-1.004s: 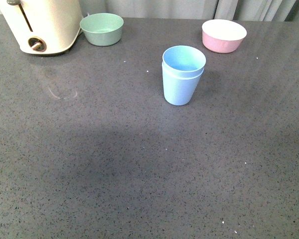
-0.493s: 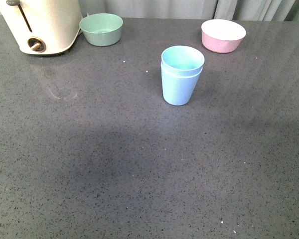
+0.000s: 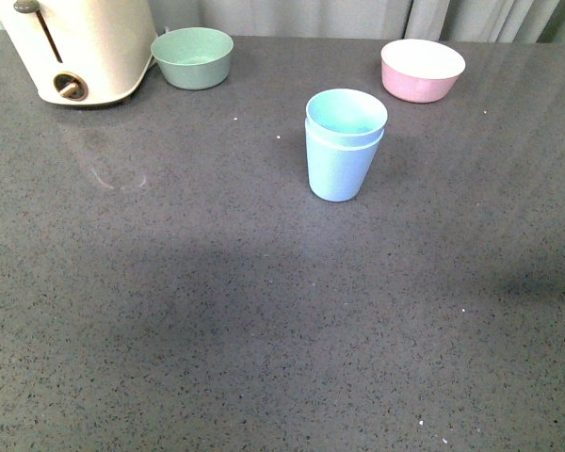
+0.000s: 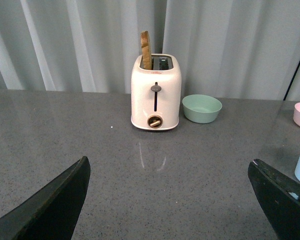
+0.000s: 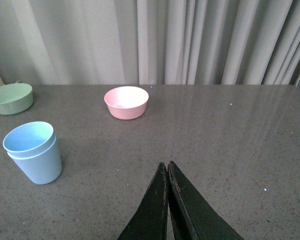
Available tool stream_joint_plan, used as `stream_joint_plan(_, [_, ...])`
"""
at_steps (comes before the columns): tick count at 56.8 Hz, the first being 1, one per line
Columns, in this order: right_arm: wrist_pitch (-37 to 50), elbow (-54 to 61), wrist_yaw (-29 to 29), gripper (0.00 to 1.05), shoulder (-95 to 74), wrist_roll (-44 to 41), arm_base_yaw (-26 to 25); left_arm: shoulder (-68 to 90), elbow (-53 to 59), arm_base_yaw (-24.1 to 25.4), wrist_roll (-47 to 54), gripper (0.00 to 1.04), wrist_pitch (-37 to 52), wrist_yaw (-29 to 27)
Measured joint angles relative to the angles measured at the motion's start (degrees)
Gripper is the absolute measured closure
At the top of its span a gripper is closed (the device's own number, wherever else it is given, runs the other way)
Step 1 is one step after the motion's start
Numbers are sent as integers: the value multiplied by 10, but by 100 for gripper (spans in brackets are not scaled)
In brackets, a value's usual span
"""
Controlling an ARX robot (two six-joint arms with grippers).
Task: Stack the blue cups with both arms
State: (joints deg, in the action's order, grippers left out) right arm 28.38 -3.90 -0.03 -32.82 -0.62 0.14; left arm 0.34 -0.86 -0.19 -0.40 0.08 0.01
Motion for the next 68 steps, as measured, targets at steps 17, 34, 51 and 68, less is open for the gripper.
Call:
stream_joint_plan(17, [-35, 26, -1, 103, 69, 0, 0, 0, 0, 0, 0, 9, 0, 0])
stream_joint_plan(34, [-105, 26, 0, 103, 150, 0, 0, 0, 0, 0, 0, 9, 0, 0])
stream_joint_plan(51, [-161, 26, 0, 103, 206, 0, 0, 0, 0, 0, 0, 9, 0, 0])
stream_joint_plan(68, [-282, 25, 0, 103, 323, 0, 0, 0, 0, 0, 0, 9, 0, 0])
